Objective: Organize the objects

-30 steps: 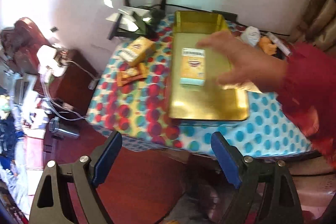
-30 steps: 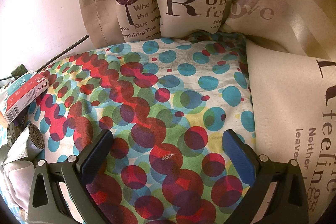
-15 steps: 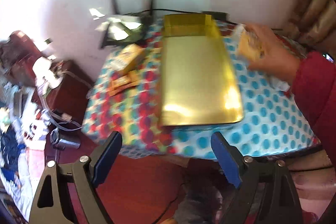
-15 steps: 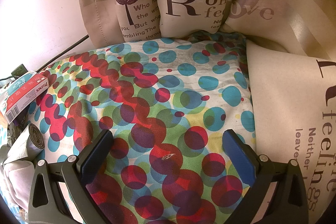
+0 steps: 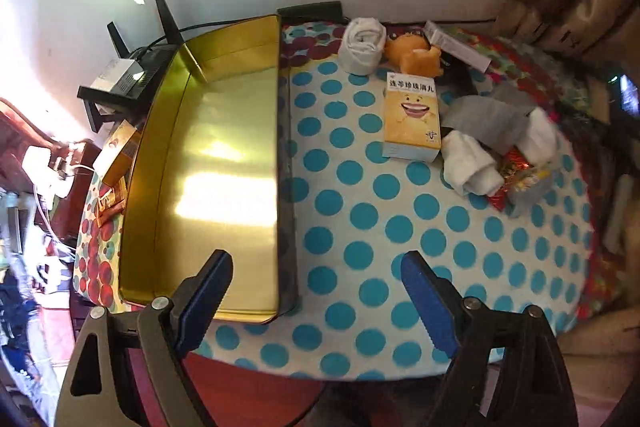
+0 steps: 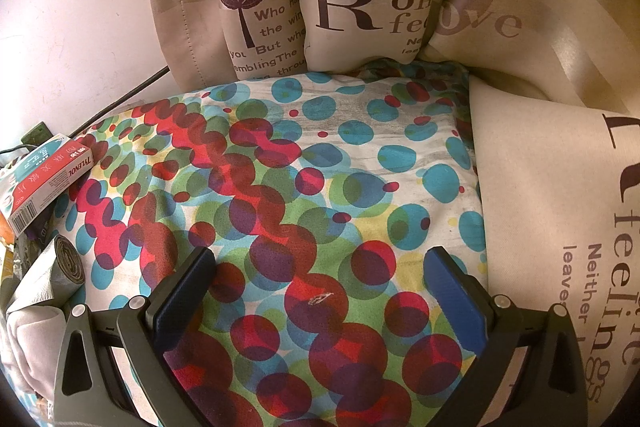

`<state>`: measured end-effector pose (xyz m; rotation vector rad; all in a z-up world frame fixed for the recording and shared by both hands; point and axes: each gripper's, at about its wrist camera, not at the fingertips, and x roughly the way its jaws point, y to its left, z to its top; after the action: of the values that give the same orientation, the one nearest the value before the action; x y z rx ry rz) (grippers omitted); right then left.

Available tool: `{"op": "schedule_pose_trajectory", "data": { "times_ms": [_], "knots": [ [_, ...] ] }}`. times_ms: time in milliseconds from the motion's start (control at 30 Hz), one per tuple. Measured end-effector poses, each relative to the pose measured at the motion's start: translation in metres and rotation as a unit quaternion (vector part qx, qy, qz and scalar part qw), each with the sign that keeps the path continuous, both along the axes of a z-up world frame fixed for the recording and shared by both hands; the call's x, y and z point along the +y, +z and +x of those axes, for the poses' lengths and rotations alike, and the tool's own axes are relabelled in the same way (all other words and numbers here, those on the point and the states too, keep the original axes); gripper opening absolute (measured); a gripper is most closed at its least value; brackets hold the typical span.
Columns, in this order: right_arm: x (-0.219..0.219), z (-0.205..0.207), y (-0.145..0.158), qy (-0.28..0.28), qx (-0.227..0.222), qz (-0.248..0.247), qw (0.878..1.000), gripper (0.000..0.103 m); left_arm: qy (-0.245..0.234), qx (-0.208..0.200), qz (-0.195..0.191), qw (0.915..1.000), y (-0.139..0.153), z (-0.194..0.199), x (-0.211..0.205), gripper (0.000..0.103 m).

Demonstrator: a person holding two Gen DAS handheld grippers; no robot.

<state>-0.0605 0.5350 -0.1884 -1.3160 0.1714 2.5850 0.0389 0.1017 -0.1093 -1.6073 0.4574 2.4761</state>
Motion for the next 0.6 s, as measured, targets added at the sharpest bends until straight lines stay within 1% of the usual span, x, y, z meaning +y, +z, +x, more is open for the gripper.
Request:
{"op": "schedule_pose_trajectory", "data": {
  "times_ms": [67, 100, 167, 200, 300, 333, 400, 467, 500, 533, 567, 600],
  "knots": [
    [0.000, 0.000, 0.000, 0.000, 0.000, 0.000, 1.000, 0.103, -0.005, 0.005, -0.020, 0.9998, -0.010, -0.003, 0.014, 0.088],
    [0.000, 0.000, 0.000, 0.000, 0.000, 0.000, 1.000, 0.103, -0.003, 0.007, -0.023, 0.9997, -0.014, -0.006, 0.018, 0.088],
    [0.000, 0.000, 0.000, 0.000, 0.000, 0.000, 1.000, 0.103, 0.006, 0.022, -0.037, 0.9991, -0.020, -0.011, 0.027, 0.088],
    [0.000, 0.000, 0.000, 0.000, 0.000, 0.000, 1.000, 0.103, 0.012, 0.031, -0.047, 0.9984, -0.024, -0.015, 0.029, 0.088],
    [0.000, 0.000, 0.000, 0.000, 0.000, 0.000, 1.000, 0.103, 0.016, 0.040, -0.069, 0.9967, -0.039, -0.023, 0.033, 0.088],
    [0.000, 0.000, 0.000, 0.000, 0.000, 0.000, 1.000, 0.103, 0.014, 0.055, -0.081, 0.9951, -0.041, -0.023, 0.034, 0.088],
    [0.000, 0.000, 0.001, 0.000, 0.000, 0.000, 1.000, 0.103, 0.002, 0.063, -0.096, 0.9934, -0.048, -0.024, 0.033, 0.088],
    [0.000, 0.000, 0.001, 0.000, 0.000, 0.000, 1.000, 0.103, -0.001, 0.061, -0.092, 0.9938, -0.049, -0.024, 0.030, 0.088],
    [0.000, 0.000, 0.001, 0.000, 0.000, 0.000, 1.000, 0.103, 0.004, 0.052, -0.088, 0.9947, -0.048, -0.025, 0.028, 0.088],
    [0.000, 0.000, 0.001, 0.000, 0.000, 0.000, 1.000, 0.103, 0.011, 0.042, -0.080, 0.9959, -0.045, -0.026, 0.027, 0.088],
    [0.000, 0.000, 0.001, 0.000, 0.000, 0.000, 1.000, 0.103, 0.011, 0.042, -0.057, 0.9974, -0.037, -0.023, 0.027, 0.088],
    [-0.001, 0.000, 0.001, 0.000, 0.000, 0.000, 1.000, 0.103, 0.002, 0.056, -0.047, 0.9973, -0.029, -0.019, 0.030, 0.088]
  ]
}}
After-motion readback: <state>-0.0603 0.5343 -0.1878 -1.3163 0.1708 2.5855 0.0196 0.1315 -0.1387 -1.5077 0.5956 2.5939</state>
